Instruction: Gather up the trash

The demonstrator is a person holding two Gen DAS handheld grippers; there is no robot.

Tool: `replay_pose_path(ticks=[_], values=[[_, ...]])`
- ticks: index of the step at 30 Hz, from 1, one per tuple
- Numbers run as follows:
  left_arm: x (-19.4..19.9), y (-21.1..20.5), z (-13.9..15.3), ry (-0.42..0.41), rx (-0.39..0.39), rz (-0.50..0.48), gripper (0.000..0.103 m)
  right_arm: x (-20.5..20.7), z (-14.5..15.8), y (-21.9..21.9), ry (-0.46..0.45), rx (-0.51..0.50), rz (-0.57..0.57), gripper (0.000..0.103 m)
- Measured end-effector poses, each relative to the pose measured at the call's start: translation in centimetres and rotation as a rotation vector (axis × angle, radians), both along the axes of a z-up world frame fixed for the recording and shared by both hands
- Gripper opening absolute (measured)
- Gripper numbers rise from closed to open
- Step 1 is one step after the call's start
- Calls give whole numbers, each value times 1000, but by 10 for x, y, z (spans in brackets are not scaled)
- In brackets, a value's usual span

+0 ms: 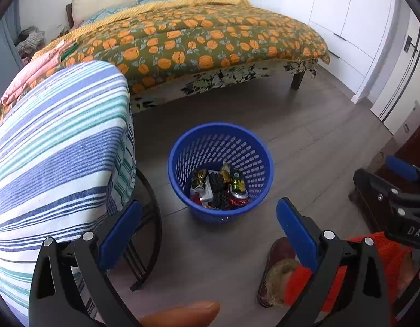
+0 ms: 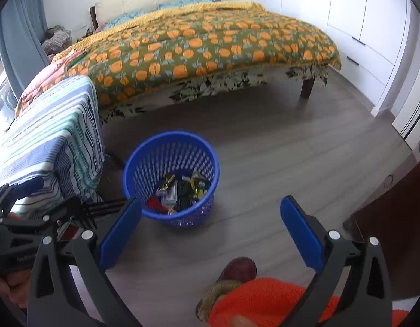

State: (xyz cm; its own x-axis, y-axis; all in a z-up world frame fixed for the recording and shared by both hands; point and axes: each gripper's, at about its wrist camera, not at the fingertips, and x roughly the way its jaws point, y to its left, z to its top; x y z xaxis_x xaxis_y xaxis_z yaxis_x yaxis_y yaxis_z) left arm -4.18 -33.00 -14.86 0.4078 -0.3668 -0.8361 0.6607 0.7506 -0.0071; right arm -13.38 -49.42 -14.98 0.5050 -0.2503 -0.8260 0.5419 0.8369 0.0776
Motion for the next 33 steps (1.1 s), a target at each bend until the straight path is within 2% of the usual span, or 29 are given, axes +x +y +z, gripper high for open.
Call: replay_pose_path(ticks=[16,33], values=[[6,-1,-11,23,31,26,98,7,-4,13,28,-3,65,98],[8,-2,-13,23,41,29,98,8,-5,14,23,16,77,98]])
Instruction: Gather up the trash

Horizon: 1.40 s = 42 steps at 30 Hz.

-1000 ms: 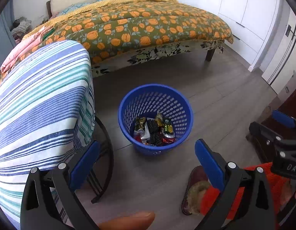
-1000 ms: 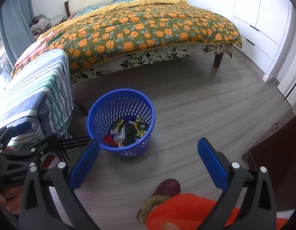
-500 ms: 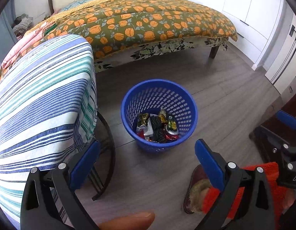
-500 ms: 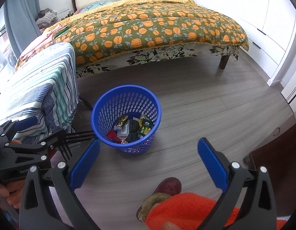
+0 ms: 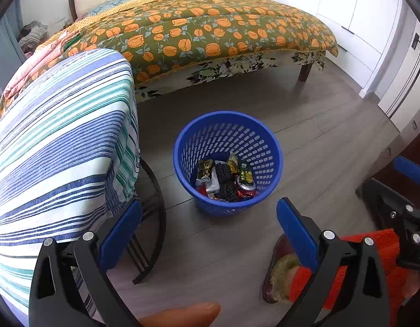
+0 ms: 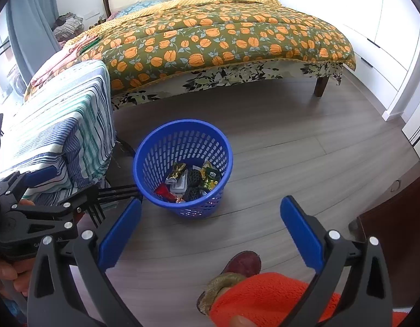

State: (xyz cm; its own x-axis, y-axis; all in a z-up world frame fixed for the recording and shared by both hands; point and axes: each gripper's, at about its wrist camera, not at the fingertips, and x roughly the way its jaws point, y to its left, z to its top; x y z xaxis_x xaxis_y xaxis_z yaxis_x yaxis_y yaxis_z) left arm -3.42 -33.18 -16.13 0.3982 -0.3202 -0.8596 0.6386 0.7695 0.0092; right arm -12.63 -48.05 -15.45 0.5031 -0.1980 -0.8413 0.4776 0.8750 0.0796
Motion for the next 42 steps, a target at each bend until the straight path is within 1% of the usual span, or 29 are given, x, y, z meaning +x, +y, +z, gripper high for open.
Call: replay_pose_path(ticks=[42], values=[[3,5,-6,0,21,12,98,0,0,5,-1,3,-4,98]])
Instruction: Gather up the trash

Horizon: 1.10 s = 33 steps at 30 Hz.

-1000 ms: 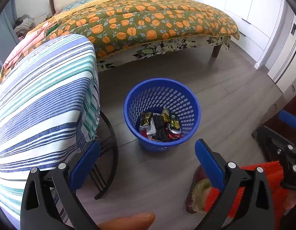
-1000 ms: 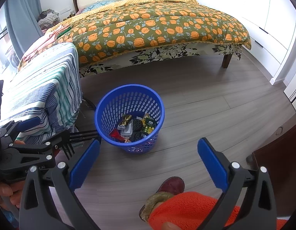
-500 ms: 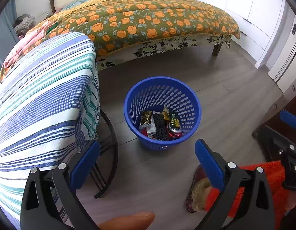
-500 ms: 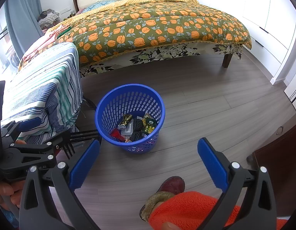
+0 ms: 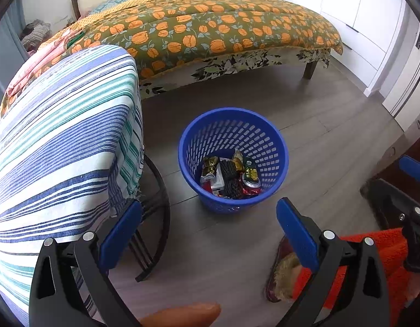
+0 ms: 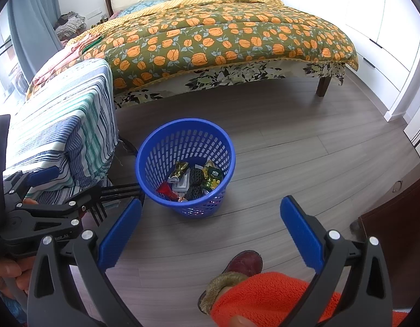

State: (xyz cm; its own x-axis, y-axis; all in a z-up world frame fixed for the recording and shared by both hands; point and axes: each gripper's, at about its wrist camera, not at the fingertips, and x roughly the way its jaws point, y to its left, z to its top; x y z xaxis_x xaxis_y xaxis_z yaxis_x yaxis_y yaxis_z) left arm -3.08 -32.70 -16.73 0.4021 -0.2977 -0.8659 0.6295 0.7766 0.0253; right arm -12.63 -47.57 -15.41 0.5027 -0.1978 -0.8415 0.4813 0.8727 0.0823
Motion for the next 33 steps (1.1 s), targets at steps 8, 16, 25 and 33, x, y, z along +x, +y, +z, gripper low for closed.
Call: replay_pose_path(ticks=[8,16,25,33], values=[[1,1,-1,2,1,1,98,0,0,1,0,1,-2,98],[3,2,-1,2,2,1,98,-1,0,0,0,1,-2,98],[2,2,-1,2,3,1,98,0,1,4,1,-1,1,98],[2,1,-1,2,4,1,98,0,1,2,1,0,3,98]])
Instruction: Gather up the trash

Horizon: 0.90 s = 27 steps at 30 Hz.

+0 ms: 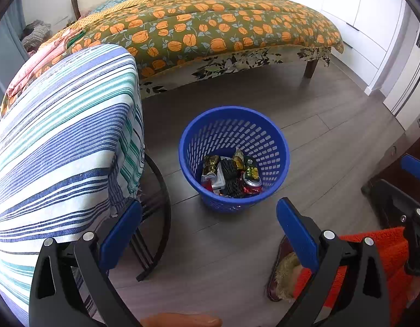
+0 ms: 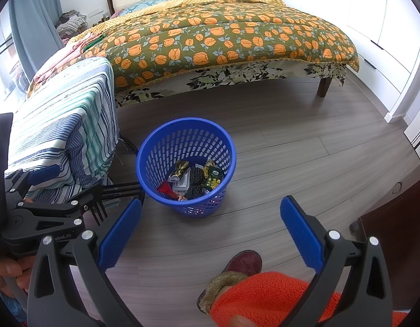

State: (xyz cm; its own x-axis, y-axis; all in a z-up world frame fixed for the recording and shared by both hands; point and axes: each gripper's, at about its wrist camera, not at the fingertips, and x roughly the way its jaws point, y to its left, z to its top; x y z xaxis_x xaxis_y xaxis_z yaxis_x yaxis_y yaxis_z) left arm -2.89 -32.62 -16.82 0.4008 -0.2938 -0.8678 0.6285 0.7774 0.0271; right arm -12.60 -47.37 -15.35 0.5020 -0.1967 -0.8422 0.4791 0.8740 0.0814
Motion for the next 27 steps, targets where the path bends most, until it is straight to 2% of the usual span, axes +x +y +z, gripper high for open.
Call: replay_pose_path(ticks=[27], values=[[1,2,-2,2,6,3,98,0,1,0,2,0,0,98]])
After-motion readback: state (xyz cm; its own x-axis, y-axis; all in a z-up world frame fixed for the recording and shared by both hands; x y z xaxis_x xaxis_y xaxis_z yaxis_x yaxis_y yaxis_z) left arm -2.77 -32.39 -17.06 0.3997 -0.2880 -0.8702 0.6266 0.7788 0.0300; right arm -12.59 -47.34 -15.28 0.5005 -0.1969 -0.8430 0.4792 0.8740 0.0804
